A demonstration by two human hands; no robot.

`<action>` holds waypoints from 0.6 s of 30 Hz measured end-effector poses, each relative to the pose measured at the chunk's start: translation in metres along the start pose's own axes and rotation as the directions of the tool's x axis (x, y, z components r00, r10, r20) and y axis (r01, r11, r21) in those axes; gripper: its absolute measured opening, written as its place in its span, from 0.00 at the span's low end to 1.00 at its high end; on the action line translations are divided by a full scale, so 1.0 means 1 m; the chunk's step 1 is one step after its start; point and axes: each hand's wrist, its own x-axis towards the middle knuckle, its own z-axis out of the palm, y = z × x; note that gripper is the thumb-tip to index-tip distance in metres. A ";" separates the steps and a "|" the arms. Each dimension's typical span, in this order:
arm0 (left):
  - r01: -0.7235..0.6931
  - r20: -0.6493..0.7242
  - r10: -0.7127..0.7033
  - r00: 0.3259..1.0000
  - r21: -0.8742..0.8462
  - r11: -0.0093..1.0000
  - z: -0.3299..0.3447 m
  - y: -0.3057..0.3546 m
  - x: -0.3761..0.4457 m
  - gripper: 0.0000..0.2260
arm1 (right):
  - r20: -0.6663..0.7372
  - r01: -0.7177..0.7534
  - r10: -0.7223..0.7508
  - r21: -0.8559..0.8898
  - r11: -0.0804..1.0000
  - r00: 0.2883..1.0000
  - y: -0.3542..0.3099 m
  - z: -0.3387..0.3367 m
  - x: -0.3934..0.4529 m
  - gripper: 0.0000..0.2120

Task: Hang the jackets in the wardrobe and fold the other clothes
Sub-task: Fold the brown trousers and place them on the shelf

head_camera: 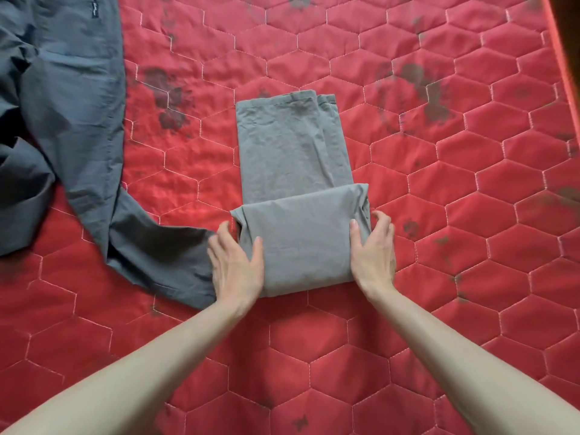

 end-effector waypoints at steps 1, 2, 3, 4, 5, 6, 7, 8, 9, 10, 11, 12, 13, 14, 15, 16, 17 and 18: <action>-0.125 -0.085 0.136 0.987 0.119 0.985 0.002 0.004 -0.003 0.28 | -0.073 0.095 -0.100 -0.072 0.993 0.992 -0.001 0.000 -0.001 0.23; -0.254 -0.109 0.281 0.953 0.214 0.943 0.004 0.007 -0.006 0.27 | -0.116 0.200 -0.217 -0.139 0.970 0.969 -0.003 0.000 -0.002 0.25; -0.373 -0.075 0.407 0.910 0.280 0.885 0.007 0.010 -0.007 0.26 | -0.115 0.316 -0.340 -0.186 0.930 0.933 -0.004 0.001 -0.001 0.26; -0.473 -0.012 0.504 0.864 0.328 0.818 0.012 0.011 -0.007 0.26 | -0.069 0.446 -0.469 -0.212 0.870 0.881 -0.005 0.003 0.002 0.26; -0.548 0.063 0.568 0.821 0.369 0.751 0.019 0.010 -0.006 0.27 | 0.003 0.565 -0.578 -0.220 0.795 0.816 -0.006 0.005 0.005 0.26; -0.594 0.132 0.599 0.790 0.406 0.695 0.024 0.009 -0.003 0.28 | 0.088 0.643 -0.642 -0.219 0.734 0.762 -0.005 0.009 0.007 0.27; -0.616 0.188 0.603 0.776 0.435 0.657 0.029 0.006 0.001 0.29 | 0.166 0.673 -0.652 -0.213 0.708 0.739 -0.003 0.013 0.010 0.29; -0.623 0.220 0.597 0.772 0.450 0.640 0.033 0.001 0.008 0.30 | 0.223 0.656 -0.618 -0.205 0.726 0.754 -0.001 0.018 0.013 0.31; -0.625 0.233 0.592 0.772 0.450 0.638 0.036 -0.004 0.015 0.32 | 0.244 0.599 -0.554 -0.186 0.779 0.796 0.002 0.023 0.016 0.34; -0.636 0.245 0.597 0.763 0.444 0.631 0.037 -0.009 0.022 0.33 | 0.230 0.513 -0.475 -0.148 0.846 0.850 0.004 0.027 0.019 0.36; -0.657 0.258 0.615 0.745 0.441 0.611 0.037 -0.013 0.029 0.34 | 0.204 0.420 -0.394 -0.102 0.902 0.896 0.005 0.030 0.024 0.39; -0.682 0.276 0.634 0.722 0.437 0.587 0.036 -0.017 0.035 0.35 | 0.186 0.349 -0.331 -0.075 0.934 0.925 0.005 0.032 0.029 0.41; -0.707 0.295 0.653 0.697 0.430 0.561 0.034 -0.019 0.041 0.36 | 0.181 0.319 -0.301 -0.076 0.945 0.936 0.006 0.033 0.034 0.42; -0.728 0.318 0.664 0.677 0.423 0.540 0.032 -0.020 0.046 0.36 | 0.190 0.323 -0.300 -0.099 0.941 0.935 0.006 0.032 0.038 0.42; -0.743 0.343 0.667 0.662 0.417 0.523 0.029 -0.020 0.051 0.36 | 0.216 0.343 -0.312 -0.123 0.931 0.925 0.006 0.029 0.040 0.42; -0.758 0.369 0.668 0.647 0.409 0.508 0.025 -0.021 0.055 0.36 | 0.255 0.368 -0.326 -0.134 0.920 0.910 0.009 0.026 0.044 0.41; -0.773 0.396 0.668 0.630 0.403 0.491 0.020 -0.022 0.058 0.35 | 0.298 0.399 -0.347 -0.137 0.907 0.890 0.011 0.021 0.048 0.39; -0.791 0.419 0.676 0.606 0.403 0.460 0.013 -0.023 0.061 0.34 | 0.332 0.444 -0.383 -0.133 0.886 0.862 0.015 0.014 0.053 0.37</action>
